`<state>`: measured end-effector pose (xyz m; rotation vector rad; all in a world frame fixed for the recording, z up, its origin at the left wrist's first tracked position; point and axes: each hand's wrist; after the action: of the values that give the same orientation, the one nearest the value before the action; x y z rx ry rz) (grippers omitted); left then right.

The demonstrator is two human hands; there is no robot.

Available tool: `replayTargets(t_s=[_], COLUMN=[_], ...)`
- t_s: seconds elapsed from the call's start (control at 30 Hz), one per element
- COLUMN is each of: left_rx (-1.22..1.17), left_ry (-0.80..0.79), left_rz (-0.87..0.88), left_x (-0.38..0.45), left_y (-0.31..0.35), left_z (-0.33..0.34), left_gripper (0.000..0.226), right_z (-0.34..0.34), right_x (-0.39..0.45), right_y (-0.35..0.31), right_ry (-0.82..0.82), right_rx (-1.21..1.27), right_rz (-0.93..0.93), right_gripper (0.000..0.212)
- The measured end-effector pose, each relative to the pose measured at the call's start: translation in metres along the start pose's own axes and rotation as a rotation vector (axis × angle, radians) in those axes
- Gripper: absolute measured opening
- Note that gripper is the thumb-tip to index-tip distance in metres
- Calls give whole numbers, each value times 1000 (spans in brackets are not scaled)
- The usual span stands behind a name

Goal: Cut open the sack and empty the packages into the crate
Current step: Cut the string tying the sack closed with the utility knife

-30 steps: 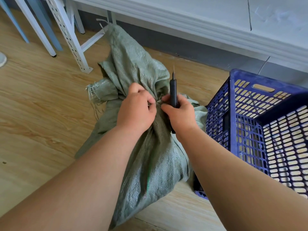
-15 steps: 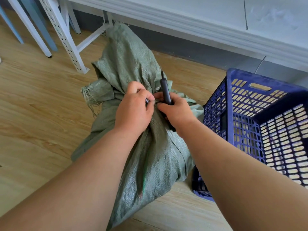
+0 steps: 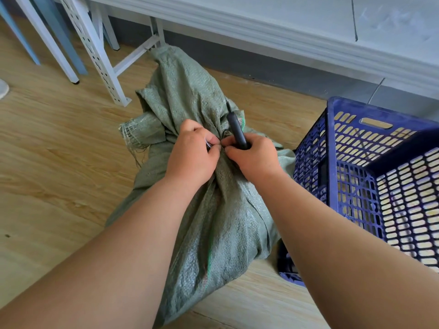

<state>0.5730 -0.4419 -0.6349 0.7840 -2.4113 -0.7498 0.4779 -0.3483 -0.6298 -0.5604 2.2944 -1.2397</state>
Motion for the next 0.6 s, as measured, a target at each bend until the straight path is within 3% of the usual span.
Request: replayTargets(t_s=[0.17,0.33,0.47,0.6], left_rx=[-106,-43,-23,-28], left_ry=[-14,-10,49,8], left_rz=[-112,-60,7,-27], left_x=[4,3,5,6], left_y=[0,3,7,6], left_z=[-2,-2,-6,-7], left_gripper=[9,6,1,2], right_z=[2,2,6,8], right_x=[0,2,-1,-1], right_y=[-2,-1,4,4], right_ry=[-58,-18,13,12], right_rx=[54,-84,126,63], right_rz=[9,-92,-47,-81], right_gripper=[15,14,12,14])
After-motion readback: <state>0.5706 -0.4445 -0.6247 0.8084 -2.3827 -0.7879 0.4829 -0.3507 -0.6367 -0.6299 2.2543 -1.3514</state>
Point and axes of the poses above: each hand's wrist, its own x-axis towards the middle knuckle, its own z-axis out of the palm, y = z × x, and after that the axes turned 8 degrees about z, right-handed
